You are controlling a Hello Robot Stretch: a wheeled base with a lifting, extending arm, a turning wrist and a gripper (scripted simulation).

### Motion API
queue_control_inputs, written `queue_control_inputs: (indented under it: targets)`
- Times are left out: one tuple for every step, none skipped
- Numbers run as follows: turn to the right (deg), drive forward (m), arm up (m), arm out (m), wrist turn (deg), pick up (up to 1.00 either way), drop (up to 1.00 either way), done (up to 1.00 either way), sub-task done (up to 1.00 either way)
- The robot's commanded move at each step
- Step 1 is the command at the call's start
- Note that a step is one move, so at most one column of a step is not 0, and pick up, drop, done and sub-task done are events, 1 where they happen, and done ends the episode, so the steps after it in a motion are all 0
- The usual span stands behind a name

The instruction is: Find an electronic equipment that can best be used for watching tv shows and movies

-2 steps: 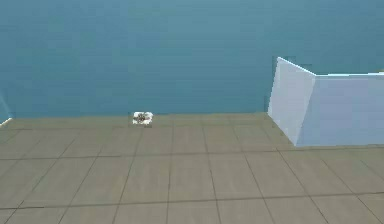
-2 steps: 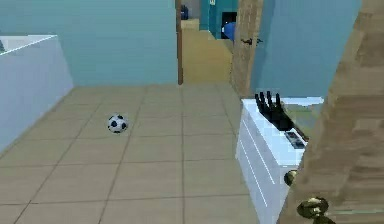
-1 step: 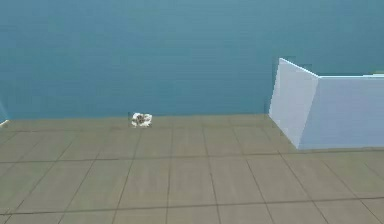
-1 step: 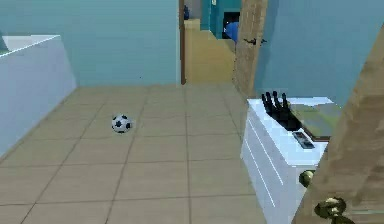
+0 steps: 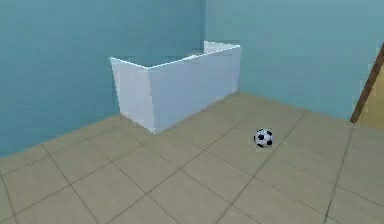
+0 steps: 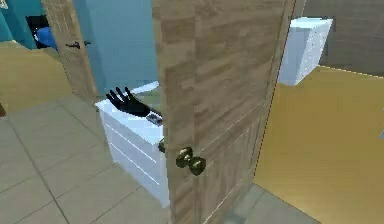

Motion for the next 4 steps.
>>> queue_control_inputs:
  targets:
    - [45.0,0.00,0.00,0.00,0.0,0.00,0.00,0.00,0.00]
    - [3.0,0.00,0.00,0.00,0.0,0.00,0.00,0.00,0.00]
    - [0.0,0.65,0.00,0.00,0.0,0.00,0.00,0.00,0.00]
    - [0.0,1.00,0.00,0.00,0.0,0.00,0.00,0.00,0.00]
